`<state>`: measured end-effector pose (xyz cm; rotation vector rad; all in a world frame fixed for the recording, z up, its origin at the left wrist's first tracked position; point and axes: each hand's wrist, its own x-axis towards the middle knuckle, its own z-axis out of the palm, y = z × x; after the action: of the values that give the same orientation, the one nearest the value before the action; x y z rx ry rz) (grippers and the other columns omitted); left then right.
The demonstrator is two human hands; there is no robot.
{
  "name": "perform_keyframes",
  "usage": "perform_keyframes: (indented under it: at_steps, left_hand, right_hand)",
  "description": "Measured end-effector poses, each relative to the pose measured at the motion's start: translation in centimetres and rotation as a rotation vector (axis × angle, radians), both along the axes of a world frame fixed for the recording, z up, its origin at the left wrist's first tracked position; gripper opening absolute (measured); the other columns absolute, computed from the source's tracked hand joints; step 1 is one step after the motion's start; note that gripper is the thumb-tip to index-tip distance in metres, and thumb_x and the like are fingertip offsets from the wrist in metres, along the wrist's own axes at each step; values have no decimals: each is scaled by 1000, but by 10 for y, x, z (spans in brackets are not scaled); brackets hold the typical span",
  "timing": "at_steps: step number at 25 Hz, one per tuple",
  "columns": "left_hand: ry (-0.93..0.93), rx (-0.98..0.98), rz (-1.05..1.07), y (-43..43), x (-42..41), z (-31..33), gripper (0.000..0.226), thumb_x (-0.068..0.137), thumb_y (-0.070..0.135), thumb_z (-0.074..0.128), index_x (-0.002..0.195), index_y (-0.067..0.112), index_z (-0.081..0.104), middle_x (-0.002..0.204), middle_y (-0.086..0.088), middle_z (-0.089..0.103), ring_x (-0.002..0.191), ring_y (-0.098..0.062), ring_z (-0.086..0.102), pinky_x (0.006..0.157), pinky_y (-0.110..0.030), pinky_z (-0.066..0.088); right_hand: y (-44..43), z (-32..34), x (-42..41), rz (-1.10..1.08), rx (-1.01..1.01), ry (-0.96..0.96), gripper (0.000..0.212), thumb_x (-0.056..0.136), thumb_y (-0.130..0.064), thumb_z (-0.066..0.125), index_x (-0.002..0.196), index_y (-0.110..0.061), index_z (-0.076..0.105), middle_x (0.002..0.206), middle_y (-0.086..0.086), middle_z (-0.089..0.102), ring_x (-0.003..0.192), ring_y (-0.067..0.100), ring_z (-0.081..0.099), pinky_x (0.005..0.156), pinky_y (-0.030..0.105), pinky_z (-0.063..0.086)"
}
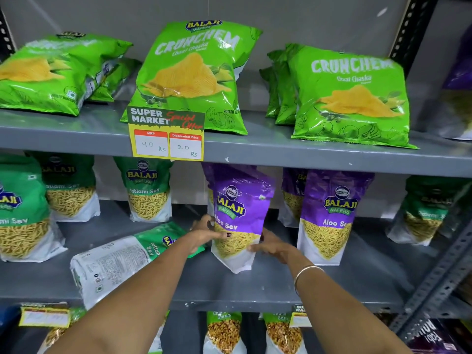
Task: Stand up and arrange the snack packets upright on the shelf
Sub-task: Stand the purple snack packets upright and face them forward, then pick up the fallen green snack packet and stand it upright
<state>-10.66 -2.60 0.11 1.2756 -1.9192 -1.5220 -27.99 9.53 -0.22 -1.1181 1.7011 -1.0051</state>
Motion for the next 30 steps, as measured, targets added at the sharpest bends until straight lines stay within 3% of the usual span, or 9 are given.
perform_keyframes:
  at_steps: [2,4,8,12,15,17,22,26,30]
  left_hand:
    - [24,-6,47,0,0,4,33,71,0,74,87,12,48,91,-3,55,102,-18,47,68,-19,39]
    - [66,6,90,-1,0,6,38,73,-7,71,87,12,41,86,-4,57,97,-17,48,65,-21,39]
    - [41,-16,91,4,5,3,61,74,-1,72,126,5,41,119,-15,64,100,-17,53,90,-30,42]
    - [31,-8,112,11,9,3,58,63,15,82,112,15,50,126,-13,62,117,-26,57,105,-38,43]
    - [-120,-52,75,8,21,3,94,42,41,83,122,13,43,139,-17,48,128,-32,47,108,-46,40]
    - [-233,-163,75,-1,43,8,97,59,40,80,138,10,33,148,-18,33,136,-33,36,111,-43,36]
    - [-381,-194,59,-58,155,22,59,91,32,54,136,-3,42,137,-30,47,130,-38,45,102,-40,38]
    - [-398,97,-63,-118,248,-4,46,78,50,64,104,12,66,113,-16,66,101,-30,62,87,-41,53]
    - [-400,303,-144,-113,272,-15,23,89,43,52,79,22,56,82,2,58,73,-11,52,62,-24,44]
  right_hand:
    - [-2,1,-7,-62,11,-47,56,82,8,60,134,0,41,127,20,56,90,19,58,66,24,55]
    - [-5,1,-9,-82,8,-116,55,81,10,60,132,-1,42,125,22,57,91,22,59,70,34,54]
    - [-7,2,-11,71,-82,-192,64,68,5,71,127,2,47,123,17,59,100,25,63,83,27,57]
    - [-12,3,-10,93,-106,-180,50,68,9,70,114,-1,54,115,16,63,91,20,65,77,20,58]
    - [-3,15,-9,86,153,-58,13,75,1,69,80,-8,62,63,5,64,46,7,56,42,15,45]
    - [-3,14,-12,14,478,-31,19,81,-4,64,63,-1,66,37,5,52,28,16,47,36,17,42]
    - [-42,-6,61,198,819,-197,38,90,-28,52,76,5,63,64,20,73,61,32,73,56,37,61]
    - [-83,-38,163,-222,501,-406,36,81,-36,59,66,-6,49,45,10,61,44,25,61,51,31,49]
    - [-101,-42,212,-545,199,-655,25,93,-30,43,77,-12,52,42,0,64,41,19,61,57,30,39]
